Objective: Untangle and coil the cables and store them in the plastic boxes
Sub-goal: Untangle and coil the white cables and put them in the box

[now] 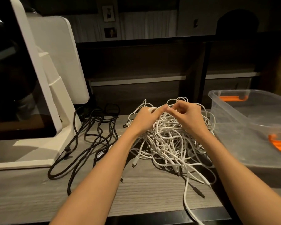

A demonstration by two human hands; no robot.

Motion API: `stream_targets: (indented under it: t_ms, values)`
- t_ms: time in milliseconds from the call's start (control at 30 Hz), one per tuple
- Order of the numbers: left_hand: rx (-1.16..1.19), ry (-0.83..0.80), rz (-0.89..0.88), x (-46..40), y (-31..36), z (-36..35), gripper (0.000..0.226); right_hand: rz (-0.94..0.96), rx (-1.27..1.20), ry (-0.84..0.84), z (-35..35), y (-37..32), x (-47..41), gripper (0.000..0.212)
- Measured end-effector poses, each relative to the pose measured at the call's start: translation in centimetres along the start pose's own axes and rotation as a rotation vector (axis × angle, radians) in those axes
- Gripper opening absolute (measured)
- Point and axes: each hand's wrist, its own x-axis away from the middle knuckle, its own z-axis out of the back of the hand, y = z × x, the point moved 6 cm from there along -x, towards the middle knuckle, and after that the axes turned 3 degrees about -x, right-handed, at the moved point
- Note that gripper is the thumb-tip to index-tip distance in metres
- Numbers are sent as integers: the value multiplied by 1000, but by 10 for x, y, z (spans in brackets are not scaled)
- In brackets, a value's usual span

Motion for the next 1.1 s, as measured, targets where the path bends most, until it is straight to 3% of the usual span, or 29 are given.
stream_targets:
  t_ms: [100, 233, 467, 600, 733, 833, 1033, 1100]
  values:
    - [36, 160, 6, 0, -4, 8, 52, 9, 139, -103, -2, 0, -1, 14]
    - [411, 332, 140, 0, -22, 28, 47, 21, 490, -203, 3, 4, 3, 9]
    - [1057, 129, 197, -2, -20, 7, 46, 5, 553, -219, -1, 5, 4, 24]
    - [1215, 151, 262, 2, -21, 5, 50, 60, 615, -242, -4, 7, 4, 17]
    - [1349, 156, 318, 3, -19, 3, 59, 142, 492, -155, 3, 0, 4, 11]
    - [1170, 188, 327, 5, -20, 6, 60, 222, 354, -79, 10, -10, 5, 9]
    - [395, 211, 65, 4, 1, 14, 52, 221, 244, -24, 10, -19, 9, 30]
    - [251, 177, -2, 5, 10, 8, 53, 181, 181, -37, 9, -23, 11, 41]
